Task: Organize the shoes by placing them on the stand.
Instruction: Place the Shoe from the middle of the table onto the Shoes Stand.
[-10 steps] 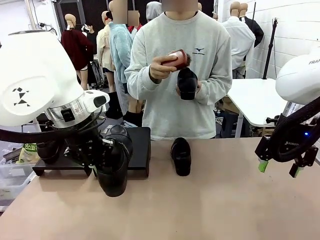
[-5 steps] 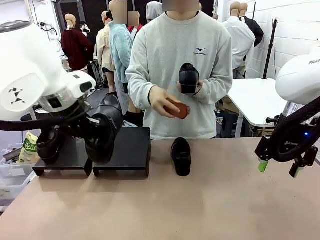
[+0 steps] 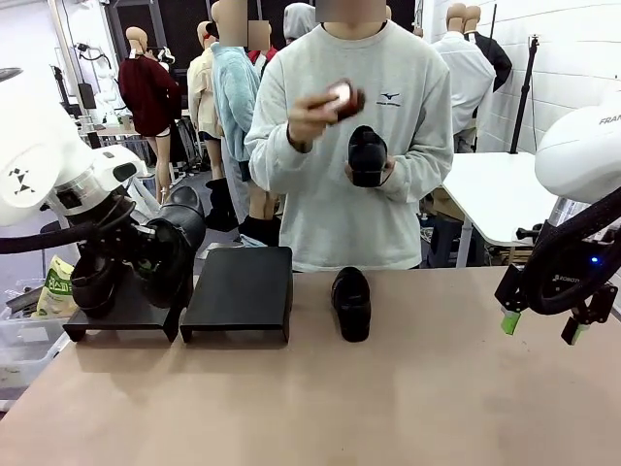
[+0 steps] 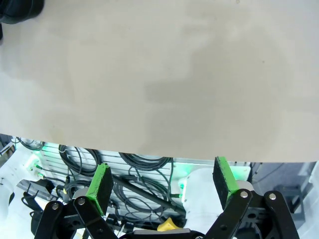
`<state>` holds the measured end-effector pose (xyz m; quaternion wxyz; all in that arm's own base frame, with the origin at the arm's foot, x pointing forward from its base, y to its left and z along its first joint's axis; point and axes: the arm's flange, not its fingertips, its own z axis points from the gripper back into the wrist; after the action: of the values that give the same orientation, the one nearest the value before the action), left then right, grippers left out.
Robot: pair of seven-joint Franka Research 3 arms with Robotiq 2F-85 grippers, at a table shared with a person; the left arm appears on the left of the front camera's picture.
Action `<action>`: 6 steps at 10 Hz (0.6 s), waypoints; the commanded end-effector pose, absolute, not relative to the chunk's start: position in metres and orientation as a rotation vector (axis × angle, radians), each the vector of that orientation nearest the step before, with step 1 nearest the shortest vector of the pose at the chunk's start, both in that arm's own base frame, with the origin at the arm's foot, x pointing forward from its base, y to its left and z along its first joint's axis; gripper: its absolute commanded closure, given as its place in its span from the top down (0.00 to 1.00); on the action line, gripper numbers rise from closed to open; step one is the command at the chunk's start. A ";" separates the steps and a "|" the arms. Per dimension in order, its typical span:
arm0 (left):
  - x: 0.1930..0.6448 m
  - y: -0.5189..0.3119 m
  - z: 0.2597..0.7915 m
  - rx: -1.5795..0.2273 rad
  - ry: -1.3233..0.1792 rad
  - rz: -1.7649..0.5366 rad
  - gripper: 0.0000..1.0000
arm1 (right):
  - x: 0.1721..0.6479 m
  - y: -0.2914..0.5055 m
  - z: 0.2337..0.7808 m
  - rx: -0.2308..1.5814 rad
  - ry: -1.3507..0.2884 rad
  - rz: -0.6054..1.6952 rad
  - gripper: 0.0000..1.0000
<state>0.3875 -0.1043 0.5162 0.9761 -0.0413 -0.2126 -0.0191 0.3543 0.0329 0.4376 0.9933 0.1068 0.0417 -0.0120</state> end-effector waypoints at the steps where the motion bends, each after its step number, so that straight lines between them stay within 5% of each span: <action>1: 0.406 -0.094 0.527 -0.080 -0.439 -0.047 0.00 | 0.355 0.032 0.439 0.206 0.089 -0.016 1.00; 6: 0.404 -0.092 0.513 -0.088 -0.403 -0.022 0.00 | 0.355 0.032 0.439 0.206 0.089 -0.016 1.00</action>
<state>0.4016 -0.0953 0.5104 0.9792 -0.0421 -0.1981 -0.0149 0.3543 0.0329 0.4376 0.9933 0.1068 0.0418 -0.0119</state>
